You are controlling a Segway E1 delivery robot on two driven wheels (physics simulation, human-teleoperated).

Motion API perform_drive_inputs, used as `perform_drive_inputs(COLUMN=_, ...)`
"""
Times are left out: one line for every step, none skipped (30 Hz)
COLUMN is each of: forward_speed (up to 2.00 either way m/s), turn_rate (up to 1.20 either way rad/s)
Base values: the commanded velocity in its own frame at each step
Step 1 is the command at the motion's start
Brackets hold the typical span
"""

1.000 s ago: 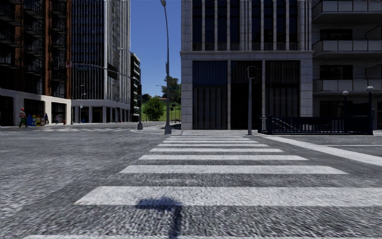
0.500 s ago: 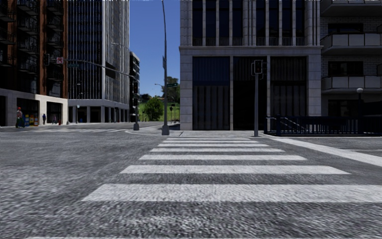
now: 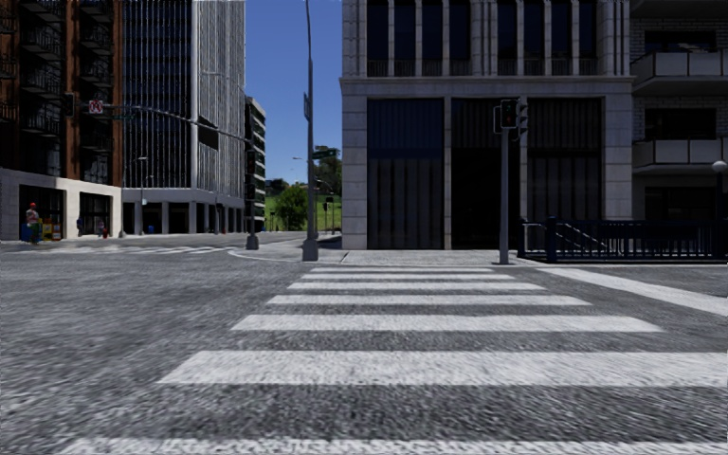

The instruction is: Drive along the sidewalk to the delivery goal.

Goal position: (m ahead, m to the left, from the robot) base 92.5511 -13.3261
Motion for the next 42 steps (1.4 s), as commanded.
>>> perform_drive_inputs(forward_speed=2.0, turn_rate=0.0)
perform_drive_inputs(forward_speed=2.0, turn_rate=0.0)
perform_drive_inputs(forward_speed=2.0, turn_rate=0.0)
perform_drive_inputs(forward_speed=2.0, turn_rate=0.0)
perform_drive_inputs(forward_speed=2.0, turn_rate=0.0)
perform_drive_inputs(forward_speed=2.0, turn_rate=0.0)
perform_drive_inputs(forward_speed=2.0, turn_rate=0.0)
perform_drive_inputs(forward_speed=2.0, turn_rate=0.0)
perform_drive_inputs(forward_speed=2.0, turn_rate=0.0)
perform_drive_inputs(forward_speed=2.0, turn_rate=0.0)
perform_drive_inputs(forward_speed=2.0, turn_rate=0.0)
perform_drive_inputs(forward_speed=2.0, turn_rate=0.0)
perform_drive_inputs(forward_speed=2.0, turn_rate=0.0)
perform_drive_inputs(forward_speed=2.0, turn_rate=0.0)
perform_drive_inputs(forward_speed=2.0, turn_rate=0.0)
perform_drive_inputs(forward_speed=2.0, turn_rate=0.0)
perform_drive_inputs(forward_speed=2.0, turn_rate=0.0)
perform_drive_inputs(forward_speed=2.0, turn_rate=0.0)
perform_drive_inputs(forward_speed=2.0, turn_rate=0.0)
perform_drive_inputs(forward_speed=2.0, turn_rate=0.0)
perform_drive_inputs(forward_speed=2.0, turn_rate=0.0)
perform_drive_inputs(forward_speed=2.0, turn_rate=0.0)
perform_drive_inputs(forward_speed=2.0, turn_rate=0.0)
perform_drive_inputs(forward_speed=2.0, turn_rate=0.0)
perform_drive_inputs(forward_speed=2.0, turn_rate=0.0)
perform_drive_inputs(forward_speed=2.0, turn_rate=0.0)
perform_drive_inputs(forward_speed=2.0, turn_rate=0.0)
perform_drive_inputs(forward_speed=2.0, turn_rate=0.0)
perform_drive_inputs(forward_speed=2.0, turn_rate=0.0)
perform_drive_inputs(forward_speed=2.0, turn_rate=0.0)
perform_drive_inputs(forward_speed=2.0, turn_rate=0.0)
perform_drive_inputs(forward_speed=2.0, turn_rate=0.0)
perform_drive_inputs(forward_speed=2.0, turn_rate=0.0)
perform_drive_inputs(forward_speed=2.0, turn_rate=0.0)
perform_drive_inputs(forward_speed=2.0, turn_rate=0.0)
perform_drive_inputs(forward_speed=2.0, turn_rate=0.0)
perform_drive_inputs(forward_speed=2.0, turn_rate=0.0)
perform_drive_inputs(forward_speed=2.0, turn_rate=0.0)
perform_drive_inputs(forward_speed=2.0, turn_rate=0.0)
perform_drive_inputs(forward_speed=2.0, turn_rate=0.0)
perform_drive_inputs(forward_speed=2.0, turn_rate=0.0)
perform_drive_inputs(forward_speed=2.0, turn_rate=0.0)
